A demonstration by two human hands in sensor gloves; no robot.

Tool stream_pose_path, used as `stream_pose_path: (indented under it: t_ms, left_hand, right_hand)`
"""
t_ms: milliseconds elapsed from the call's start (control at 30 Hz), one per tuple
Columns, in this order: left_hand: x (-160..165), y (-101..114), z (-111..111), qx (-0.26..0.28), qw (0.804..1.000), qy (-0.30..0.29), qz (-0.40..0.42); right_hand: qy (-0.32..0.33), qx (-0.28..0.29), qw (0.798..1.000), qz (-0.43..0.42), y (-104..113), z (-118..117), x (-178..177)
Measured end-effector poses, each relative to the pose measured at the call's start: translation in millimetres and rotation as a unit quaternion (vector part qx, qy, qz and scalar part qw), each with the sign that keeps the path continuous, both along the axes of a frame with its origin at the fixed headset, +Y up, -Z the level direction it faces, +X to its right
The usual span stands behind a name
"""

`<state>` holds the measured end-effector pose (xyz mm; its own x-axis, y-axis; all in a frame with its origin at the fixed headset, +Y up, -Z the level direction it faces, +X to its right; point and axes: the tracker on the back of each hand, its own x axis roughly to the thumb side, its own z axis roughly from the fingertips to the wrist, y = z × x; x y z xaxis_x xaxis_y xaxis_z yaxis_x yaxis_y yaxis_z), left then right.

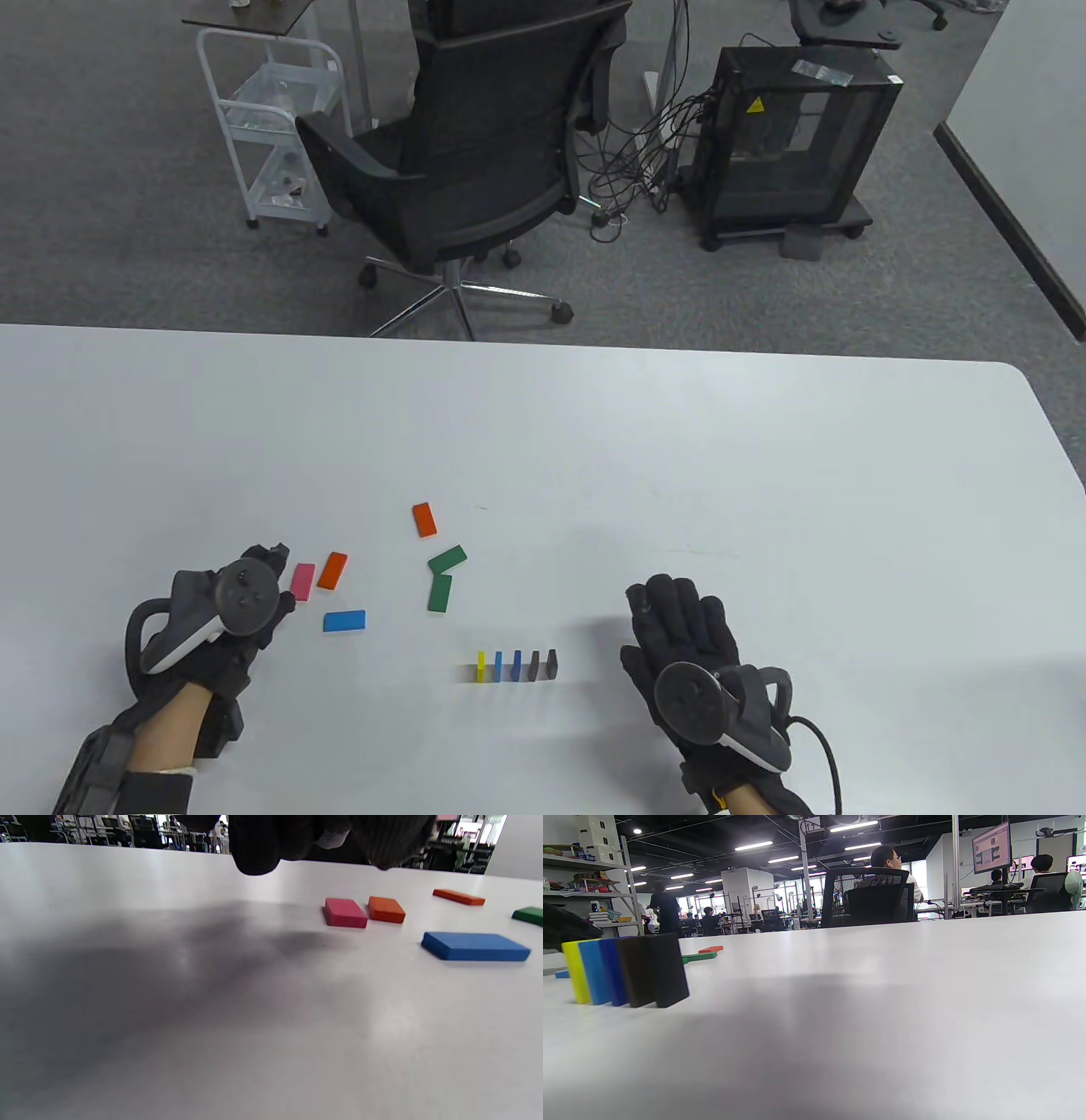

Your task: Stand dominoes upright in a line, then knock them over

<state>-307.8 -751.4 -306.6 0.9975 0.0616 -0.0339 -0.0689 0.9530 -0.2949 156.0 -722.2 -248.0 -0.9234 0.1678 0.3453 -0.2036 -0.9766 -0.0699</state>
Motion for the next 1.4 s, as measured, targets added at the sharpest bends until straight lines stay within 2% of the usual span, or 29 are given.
stream_pose_path:
  t_ms: [133,300,400,600,833,1000,1133,1200,1400]
  left_hand:
    - [11,-9,-18,-0.050,0.998,-0.001,-0.035]
    - [24,-12,-32,-0.057,0.994,-0.004,-0.089]
    - [29,-13,-38,-0.056,0.994,-0.005,-0.093]
    - [34,-14,-39,-0.069,0.989,-0.018,-0.129]
    - [28,-10,-26,-0.032,0.993,-0.025,-0.115]
    - [19,-5,-12,0.024,0.996,-0.025,-0.080]
    - [24,4,2,0.076,0.994,-0.044,-0.070]
    - [34,12,12,0.106,0.990,-0.070,-0.058]
    - [85,23,38,0.134,0.972,-0.192,-0.003]
  right_hand:
    - [0.000,-0.001,1.000,-0.001,0,0,0]
    - [-0.002,-0.005,1.000,-0.001,0,0,1]
    - [-0.002,-0.008,1.000,-0.001,0,0,0]
    - [-0.004,-0.011,1.000,-0.001,0,0,1]
    - [-0.004,-0.013,1.000,-0.004,0,-1,2]
    - [-0.006,-0.014,1.000,-0.003,0,-1,2]
    - [-0.007,-0.014,1.000,-0.004,0,-1,2]
    - [-0.007,-0.015,1.000,-0.004,0,-1,2]
    - [-0.005,-0.017,1.000,-0.002,0,-1,2]
